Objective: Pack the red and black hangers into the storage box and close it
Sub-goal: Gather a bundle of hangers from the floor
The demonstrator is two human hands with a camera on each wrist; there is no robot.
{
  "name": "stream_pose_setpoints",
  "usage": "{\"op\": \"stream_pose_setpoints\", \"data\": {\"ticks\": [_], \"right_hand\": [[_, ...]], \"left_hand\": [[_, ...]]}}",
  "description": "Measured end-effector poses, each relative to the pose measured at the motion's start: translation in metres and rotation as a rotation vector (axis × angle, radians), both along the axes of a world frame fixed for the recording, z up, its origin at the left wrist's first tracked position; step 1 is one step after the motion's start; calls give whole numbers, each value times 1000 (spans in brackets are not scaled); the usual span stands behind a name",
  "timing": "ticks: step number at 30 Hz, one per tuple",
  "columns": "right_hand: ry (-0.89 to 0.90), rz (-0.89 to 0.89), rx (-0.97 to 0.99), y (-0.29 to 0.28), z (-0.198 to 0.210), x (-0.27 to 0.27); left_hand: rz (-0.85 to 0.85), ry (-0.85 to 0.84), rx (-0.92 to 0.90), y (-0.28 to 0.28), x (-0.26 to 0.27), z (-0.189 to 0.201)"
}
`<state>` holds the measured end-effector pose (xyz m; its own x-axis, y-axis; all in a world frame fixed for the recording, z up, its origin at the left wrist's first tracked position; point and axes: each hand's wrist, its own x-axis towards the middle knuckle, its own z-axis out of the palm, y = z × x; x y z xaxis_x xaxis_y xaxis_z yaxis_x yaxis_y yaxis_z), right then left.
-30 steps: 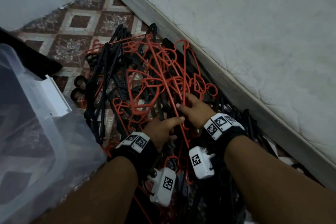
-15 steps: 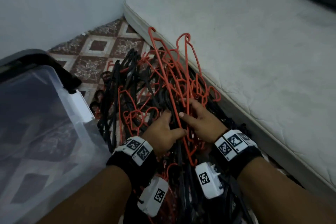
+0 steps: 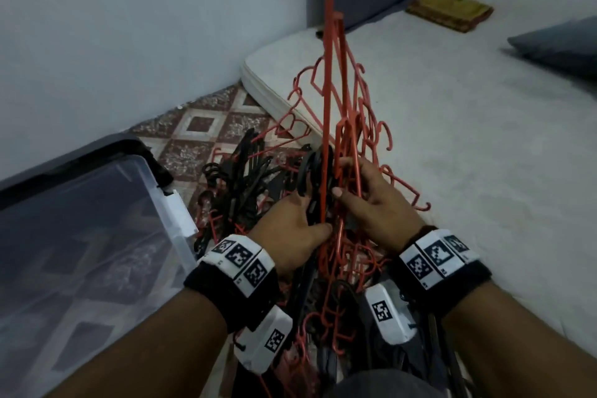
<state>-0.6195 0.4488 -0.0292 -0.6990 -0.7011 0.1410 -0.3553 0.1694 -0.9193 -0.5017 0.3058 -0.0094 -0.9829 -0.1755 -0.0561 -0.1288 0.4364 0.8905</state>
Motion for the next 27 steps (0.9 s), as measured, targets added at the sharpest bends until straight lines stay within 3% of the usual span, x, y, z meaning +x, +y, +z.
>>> {"op": "stream_pose_setpoints", "data": {"ticks": [6,16,21,27], "right_hand": [[91,21,-107,8,47,9],[249,13,-82,-3,94,25],[280,20,-102,-25,118,53],[298,81,-124,-67,159,108]], "left_hand": [[49,143,-47,5,4,41],[95,216,-90,-1,24,91],[123,205,-168,-21,61,113],[349,134,-70,-55,124,145]]}}
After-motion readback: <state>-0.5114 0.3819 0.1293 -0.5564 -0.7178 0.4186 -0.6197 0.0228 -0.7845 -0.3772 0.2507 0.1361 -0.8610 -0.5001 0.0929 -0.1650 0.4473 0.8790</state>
